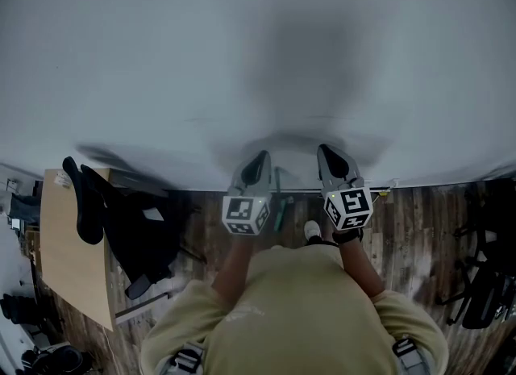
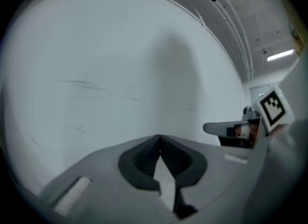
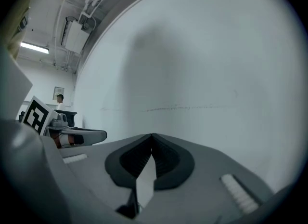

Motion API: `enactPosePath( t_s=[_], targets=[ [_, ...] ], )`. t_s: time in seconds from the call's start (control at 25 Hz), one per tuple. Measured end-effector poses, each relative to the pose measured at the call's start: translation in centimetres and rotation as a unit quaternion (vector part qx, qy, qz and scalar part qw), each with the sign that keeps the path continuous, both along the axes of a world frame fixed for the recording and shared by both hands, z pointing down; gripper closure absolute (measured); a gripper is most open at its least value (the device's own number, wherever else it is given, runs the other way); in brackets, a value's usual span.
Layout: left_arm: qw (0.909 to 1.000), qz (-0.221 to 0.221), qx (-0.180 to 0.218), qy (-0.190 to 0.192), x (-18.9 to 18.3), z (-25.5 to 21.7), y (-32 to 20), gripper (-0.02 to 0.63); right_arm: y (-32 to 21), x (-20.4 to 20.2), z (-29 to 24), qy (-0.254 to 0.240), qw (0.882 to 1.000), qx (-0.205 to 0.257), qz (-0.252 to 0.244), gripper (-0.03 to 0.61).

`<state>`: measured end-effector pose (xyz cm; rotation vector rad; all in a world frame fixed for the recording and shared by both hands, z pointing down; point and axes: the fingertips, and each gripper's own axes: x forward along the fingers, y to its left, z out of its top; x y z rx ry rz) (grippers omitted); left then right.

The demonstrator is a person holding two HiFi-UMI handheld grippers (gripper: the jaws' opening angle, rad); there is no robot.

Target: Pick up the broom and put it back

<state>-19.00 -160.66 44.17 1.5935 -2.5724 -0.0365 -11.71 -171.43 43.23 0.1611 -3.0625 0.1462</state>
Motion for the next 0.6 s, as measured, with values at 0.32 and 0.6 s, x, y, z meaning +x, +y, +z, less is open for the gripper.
enactPosePath(
  t_s=[0.32, 0.6],
  targets=[
    [0.9995, -0.017, 0.014, -0.022, 0.7, -2.5, 0.2, 0.612, 1.3, -1.0, -1.7, -0.012, 1.0, 0.012, -0.024, 0.572],
    [0.9994, -0.029, 0.0, -0.02, 0.3, -1.7, -0.2, 0.612, 1.3, -2.2, -2.3, -0.019, 0.998, 0.021, -0.048, 0.572]
  ],
)
